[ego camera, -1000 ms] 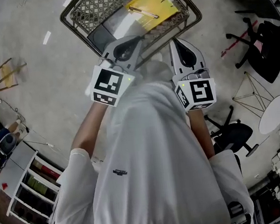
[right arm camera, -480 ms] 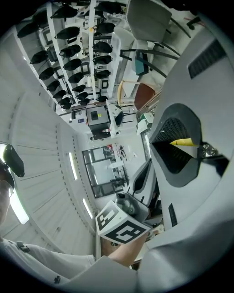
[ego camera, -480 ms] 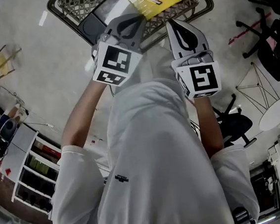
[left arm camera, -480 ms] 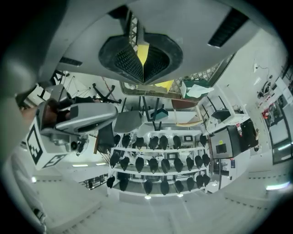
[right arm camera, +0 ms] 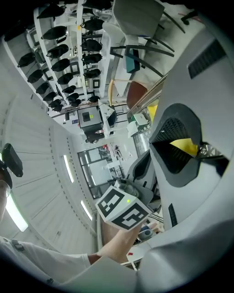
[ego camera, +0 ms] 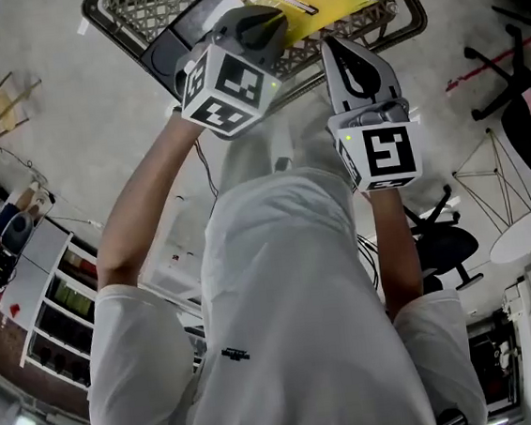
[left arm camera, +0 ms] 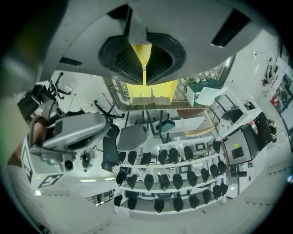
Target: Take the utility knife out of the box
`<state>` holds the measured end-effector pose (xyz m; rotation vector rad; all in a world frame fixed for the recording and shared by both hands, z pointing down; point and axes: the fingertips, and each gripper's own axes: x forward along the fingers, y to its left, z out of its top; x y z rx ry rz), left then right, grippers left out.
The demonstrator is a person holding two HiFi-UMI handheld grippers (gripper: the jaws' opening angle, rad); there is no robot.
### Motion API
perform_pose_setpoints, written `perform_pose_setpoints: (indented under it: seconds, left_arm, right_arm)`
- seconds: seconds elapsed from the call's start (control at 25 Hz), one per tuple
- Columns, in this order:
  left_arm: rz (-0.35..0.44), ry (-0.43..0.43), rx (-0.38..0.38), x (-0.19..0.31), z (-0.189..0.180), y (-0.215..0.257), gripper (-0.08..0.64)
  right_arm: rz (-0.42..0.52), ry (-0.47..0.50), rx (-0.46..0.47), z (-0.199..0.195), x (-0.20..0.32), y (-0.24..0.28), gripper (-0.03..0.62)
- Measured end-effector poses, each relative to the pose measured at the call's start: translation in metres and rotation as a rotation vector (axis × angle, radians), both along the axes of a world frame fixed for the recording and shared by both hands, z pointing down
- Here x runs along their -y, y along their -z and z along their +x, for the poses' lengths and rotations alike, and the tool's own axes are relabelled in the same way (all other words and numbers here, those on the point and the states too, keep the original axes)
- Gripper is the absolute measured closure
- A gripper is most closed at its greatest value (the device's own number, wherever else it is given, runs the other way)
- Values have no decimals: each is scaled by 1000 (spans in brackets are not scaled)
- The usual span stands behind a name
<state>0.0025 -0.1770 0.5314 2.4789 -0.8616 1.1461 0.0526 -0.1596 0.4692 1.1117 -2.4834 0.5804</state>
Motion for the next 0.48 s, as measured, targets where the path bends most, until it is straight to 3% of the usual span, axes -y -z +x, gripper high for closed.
perform_pose_setpoints:
  seconds: [0.16,0.24,0.48]
  left_arm:
    - [-10,-67,55,14,2,-26,555]
    - [-10,-135,101,16,4,-43,472]
    - [-25,-286,185,17,7,-86,472]
  right_arm:
    - [-5,25,-4,1,12,-15,594]
    - [-3,35,-9,3,18,-23,594]
    - [-24,47,-18,6,27,-48,594]
